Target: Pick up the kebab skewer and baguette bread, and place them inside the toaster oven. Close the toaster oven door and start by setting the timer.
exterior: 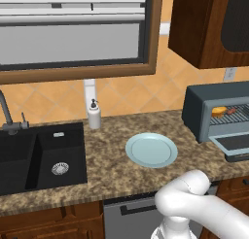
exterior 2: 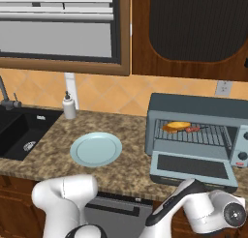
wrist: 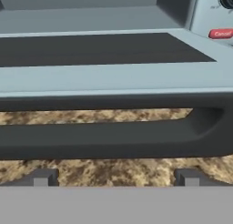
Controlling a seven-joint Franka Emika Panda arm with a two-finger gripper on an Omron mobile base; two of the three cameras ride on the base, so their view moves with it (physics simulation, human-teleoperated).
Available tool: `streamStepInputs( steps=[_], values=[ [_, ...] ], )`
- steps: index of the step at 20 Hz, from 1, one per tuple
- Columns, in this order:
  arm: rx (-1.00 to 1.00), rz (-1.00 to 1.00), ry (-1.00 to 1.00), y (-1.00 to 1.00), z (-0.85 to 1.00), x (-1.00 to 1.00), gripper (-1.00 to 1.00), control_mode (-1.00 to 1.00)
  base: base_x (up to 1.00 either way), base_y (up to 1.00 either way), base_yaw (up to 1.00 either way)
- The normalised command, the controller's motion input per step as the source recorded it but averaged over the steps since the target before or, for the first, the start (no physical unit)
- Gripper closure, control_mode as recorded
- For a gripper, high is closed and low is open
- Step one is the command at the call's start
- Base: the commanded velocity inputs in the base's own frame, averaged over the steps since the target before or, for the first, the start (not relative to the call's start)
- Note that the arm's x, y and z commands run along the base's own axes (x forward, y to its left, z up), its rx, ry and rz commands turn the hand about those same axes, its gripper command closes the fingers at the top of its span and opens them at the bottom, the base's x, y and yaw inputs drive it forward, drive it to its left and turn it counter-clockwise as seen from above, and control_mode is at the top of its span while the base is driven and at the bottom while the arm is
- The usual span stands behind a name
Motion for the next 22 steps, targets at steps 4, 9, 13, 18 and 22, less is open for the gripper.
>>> streamStepInputs(
  steps=[4,9,13,18,22],
  values=[
    [0.00,0.00,-0.03,0.00,0.15,0.01,-1.00,-1.00,0.00,0.00,0.00],
    [0.00,0.00,-0.07,0.00,0.29,0.02,-1.00,-1.00,0.00,0.00,0.00],
    [0.00,0.00,-0.01,0.00,0.06,0.26,-1.00,-1.00,0.00,0.00,0.00],
    [0.00,0.00,0.00,0.00,0.00,0.33,-1.00,-1.00,0.00,0.00,0.00],
    [0.00,0.00,-0.01,0.00,0.09,0.27,-1.00,-1.00,0.00,0.00,0.00]
  ],
)
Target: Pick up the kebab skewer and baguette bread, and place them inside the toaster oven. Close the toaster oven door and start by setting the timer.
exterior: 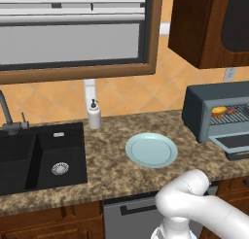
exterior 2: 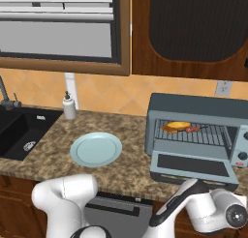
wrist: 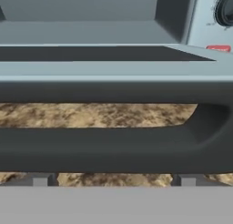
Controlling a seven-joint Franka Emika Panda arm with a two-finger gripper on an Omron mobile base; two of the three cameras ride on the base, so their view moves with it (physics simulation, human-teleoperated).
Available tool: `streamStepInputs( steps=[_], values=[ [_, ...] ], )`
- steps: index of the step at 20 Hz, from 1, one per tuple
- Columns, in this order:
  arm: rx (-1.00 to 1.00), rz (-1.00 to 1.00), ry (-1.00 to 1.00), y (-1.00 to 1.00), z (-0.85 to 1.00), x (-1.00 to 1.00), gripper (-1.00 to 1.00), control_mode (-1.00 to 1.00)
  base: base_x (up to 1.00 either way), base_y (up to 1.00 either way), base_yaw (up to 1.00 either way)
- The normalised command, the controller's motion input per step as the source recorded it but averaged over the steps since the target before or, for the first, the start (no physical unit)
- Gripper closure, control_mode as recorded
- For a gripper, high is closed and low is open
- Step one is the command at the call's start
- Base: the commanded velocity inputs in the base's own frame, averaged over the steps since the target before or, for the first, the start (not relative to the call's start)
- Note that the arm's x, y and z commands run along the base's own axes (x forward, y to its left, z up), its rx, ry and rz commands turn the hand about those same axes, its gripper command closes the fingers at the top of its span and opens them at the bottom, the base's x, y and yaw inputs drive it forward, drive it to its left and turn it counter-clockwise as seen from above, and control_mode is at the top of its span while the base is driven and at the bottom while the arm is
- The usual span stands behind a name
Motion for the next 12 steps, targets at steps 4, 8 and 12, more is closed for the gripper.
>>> streamStepInputs(
  steps=[4,8,12],
  values=[
    [0.00,0.00,-0.06,0.00,0.36,0.18,-1.00,-1.00,0.00,0.00,0.00],
    [0.00,0.00,-0.03,0.00,0.41,0.17,-1.00,-1.00,0.00,0.00,0.00],
    [0.00,0.00,0.00,0.00,0.20,0.33,-1.00,-1.00,0.00,0.00,0.00]
  ],
)
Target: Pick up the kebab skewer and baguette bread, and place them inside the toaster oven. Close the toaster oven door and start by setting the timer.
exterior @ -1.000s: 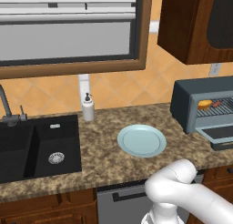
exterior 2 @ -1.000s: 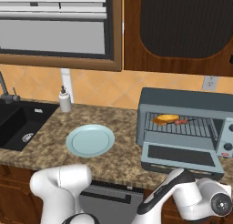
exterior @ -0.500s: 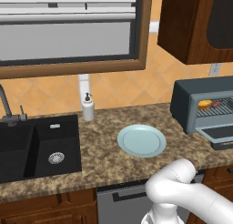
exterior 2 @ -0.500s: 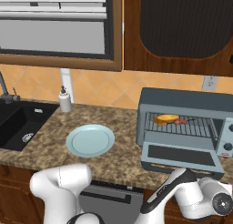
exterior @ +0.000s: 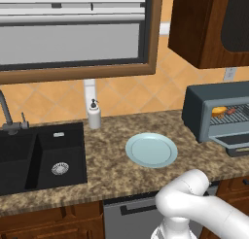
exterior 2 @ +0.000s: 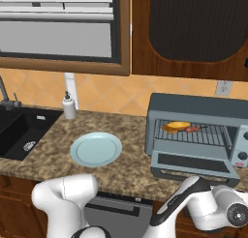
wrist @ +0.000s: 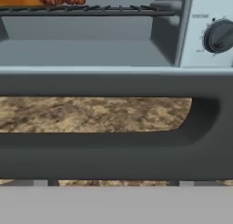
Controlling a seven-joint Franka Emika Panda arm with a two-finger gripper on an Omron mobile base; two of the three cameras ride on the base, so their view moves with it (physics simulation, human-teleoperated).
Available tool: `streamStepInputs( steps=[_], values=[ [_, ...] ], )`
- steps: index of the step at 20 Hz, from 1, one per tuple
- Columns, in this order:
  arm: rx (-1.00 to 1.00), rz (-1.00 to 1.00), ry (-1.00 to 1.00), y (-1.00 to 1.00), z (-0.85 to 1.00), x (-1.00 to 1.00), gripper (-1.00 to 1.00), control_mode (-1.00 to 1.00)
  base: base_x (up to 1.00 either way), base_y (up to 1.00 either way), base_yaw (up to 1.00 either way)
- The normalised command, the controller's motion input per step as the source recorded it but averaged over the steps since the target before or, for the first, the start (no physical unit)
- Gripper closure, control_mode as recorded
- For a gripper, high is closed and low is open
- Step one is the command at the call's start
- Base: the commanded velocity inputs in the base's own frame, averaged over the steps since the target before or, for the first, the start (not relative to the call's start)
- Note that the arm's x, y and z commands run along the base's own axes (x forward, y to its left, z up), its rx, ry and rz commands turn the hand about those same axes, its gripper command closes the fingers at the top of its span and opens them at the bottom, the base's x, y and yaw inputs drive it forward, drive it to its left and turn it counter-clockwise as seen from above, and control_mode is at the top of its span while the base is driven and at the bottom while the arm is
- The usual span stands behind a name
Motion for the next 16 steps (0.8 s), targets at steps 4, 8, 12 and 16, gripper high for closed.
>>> streamStepInputs(
  steps=[4,8,12,16],
  values=[
    [0.00,0.00,0.00,0.00,0.15,0.45,-1.00,-1.00,0.00,0.00,0.00],
    [0.00,0.00,0.00,0.00,0.22,0.54,-1.00,-1.00,0.00,0.00,0.00],
    [0.00,0.00,0.00,0.00,0.22,0.46,-1.00,-1.00,0.00,0.00,0.00],
    [0.00,0.00,0.00,0.00,0.28,0.52,-1.00,-1.00,0.00,0.00,0.00]
  ],
)
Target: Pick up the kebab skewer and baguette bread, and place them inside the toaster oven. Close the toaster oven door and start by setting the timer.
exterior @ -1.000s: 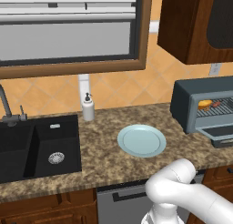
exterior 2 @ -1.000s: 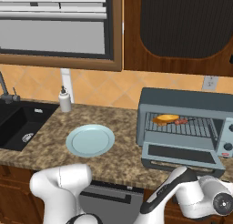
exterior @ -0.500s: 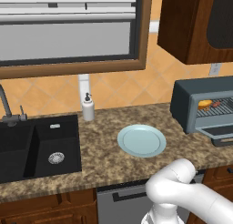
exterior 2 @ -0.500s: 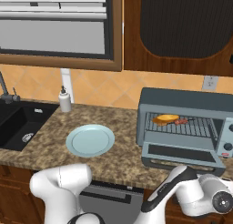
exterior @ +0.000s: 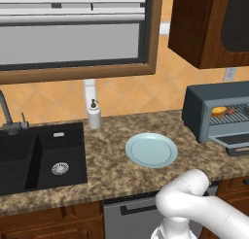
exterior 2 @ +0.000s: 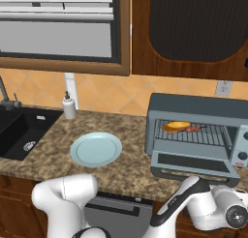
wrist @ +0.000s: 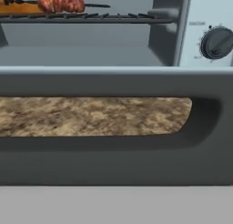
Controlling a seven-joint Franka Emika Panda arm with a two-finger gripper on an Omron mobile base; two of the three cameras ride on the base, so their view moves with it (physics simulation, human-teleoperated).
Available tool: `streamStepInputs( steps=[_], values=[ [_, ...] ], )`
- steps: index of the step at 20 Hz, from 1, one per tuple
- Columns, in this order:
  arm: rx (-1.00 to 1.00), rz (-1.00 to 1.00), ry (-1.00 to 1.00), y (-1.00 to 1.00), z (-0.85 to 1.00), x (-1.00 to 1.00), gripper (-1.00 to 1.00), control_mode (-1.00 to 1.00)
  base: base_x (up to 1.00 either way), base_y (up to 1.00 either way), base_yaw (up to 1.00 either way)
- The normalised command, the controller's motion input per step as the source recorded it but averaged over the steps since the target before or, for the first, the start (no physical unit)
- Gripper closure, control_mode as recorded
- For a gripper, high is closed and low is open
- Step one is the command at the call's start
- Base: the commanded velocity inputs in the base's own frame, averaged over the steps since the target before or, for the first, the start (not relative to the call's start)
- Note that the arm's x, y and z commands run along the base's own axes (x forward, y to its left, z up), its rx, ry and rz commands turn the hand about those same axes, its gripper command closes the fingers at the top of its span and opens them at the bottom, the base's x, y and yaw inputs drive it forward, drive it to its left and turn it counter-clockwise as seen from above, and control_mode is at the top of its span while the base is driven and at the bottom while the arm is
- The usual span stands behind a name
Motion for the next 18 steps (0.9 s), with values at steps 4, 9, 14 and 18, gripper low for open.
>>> streamStepInputs(
  steps=[4,9,14,18],
  values=[
    [0.00,0.00,-0.01,0.00,0.46,0.55,-1.00,-1.00,0.00,0.00,0.00],
    [0.00,0.00,-0.04,0.00,0.57,0.44,-1.00,-1.00,0.00,0.00,0.00],
    [0.00,0.00,-0.02,0.07,0.54,0.48,-1.00,-1.00,0.00,0.00,0.00],
    [0.00,0.00,-0.02,0.27,0.45,0.59,-1.00,-1.00,0.00,0.00,0.00]
  ],
)
